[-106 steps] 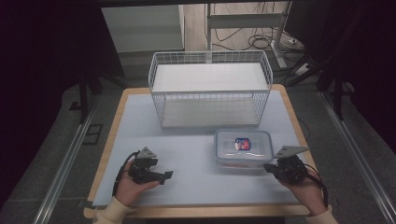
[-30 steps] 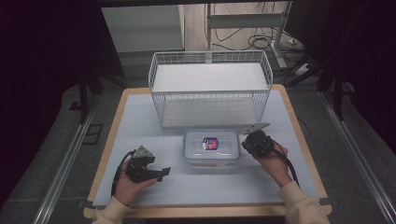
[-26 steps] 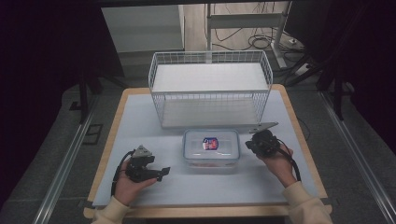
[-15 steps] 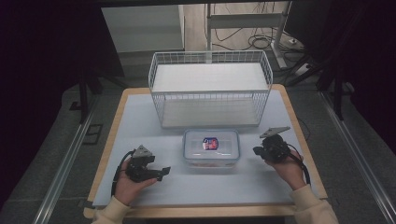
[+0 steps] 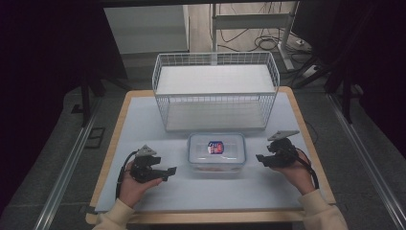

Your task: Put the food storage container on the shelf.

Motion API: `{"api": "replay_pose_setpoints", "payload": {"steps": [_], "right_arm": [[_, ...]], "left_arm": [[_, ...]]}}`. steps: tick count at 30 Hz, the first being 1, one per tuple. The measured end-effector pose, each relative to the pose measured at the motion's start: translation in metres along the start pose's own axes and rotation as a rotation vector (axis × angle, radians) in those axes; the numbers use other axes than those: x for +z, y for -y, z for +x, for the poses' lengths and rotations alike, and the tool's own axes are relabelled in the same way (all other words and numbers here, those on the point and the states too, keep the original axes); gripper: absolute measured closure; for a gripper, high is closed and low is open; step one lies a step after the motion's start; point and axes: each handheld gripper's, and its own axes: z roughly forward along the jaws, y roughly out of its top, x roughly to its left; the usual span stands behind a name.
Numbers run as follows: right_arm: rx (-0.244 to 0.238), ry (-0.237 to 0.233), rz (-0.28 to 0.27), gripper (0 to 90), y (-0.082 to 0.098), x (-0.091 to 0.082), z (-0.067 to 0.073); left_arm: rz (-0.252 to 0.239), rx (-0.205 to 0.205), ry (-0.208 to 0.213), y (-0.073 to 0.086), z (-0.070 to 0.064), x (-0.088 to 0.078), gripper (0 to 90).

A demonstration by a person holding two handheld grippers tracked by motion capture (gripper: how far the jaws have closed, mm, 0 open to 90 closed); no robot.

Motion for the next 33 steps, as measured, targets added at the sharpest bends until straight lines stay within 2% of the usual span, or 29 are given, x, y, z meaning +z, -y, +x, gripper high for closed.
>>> {"api": "replay_pose_setpoints", "payload": {"steps": [4, 8, 14, 17, 20, 22, 26, 30, 33], "right_arm": [[0.034, -0.003, -0.023, 29.9, -0.001, -0.002, -0.002], [0.069, -0.037, -0.025, 25.3, -0.002, -0.001, 0.0], [0.055, -0.038, -0.026, 24.4, -0.004, 0.001, 0.003], [0.053, -0.036, -0.029, 24.4, -0.004, 0.0, 0.003], [0.054, -0.035, -0.034, 24.5, -0.004, -0.001, 0.003], [0.054, -0.032, -0.037, 24.5, -0.004, -0.002, 0.003], [0.051, -0.029, -0.035, 24.6, -0.004, -0.001, 0.003], [0.044, -0.023, -0.027, 24.5, -0.003, 0.001, 0.004], [0.044, -0.019, -0.029, 24.5, -0.003, 0.001, 0.004]], "left_arm": [[-0.025, -0.029, 0.034, -0.011, 0.001, 0.0, 20.6], [-0.036, -0.066, 0.066, -0.025, 0.003, 0.003, 19.3], [-0.032, -0.1, 0.106, -0.039, 0.001, 0.015, 17.6], [-0.025, -0.101, 0.117, -0.046, -0.001, 0.024, 17.4], [-0.018, -0.123, 0.165, -0.055, -0.002, 0.033, 17.3], [-0.008, -0.132, 0.177, -0.059, -0.003, 0.04, 17.0], [0.015, -0.162, 0.214, -0.061, -0.004, 0.052, 16.2], [0.038, -0.172, 0.226, -0.058, -0.004, 0.06, 16.5], [0.047, -0.202, 0.271, -0.055, -0.001, 0.064, 16.3]]}}
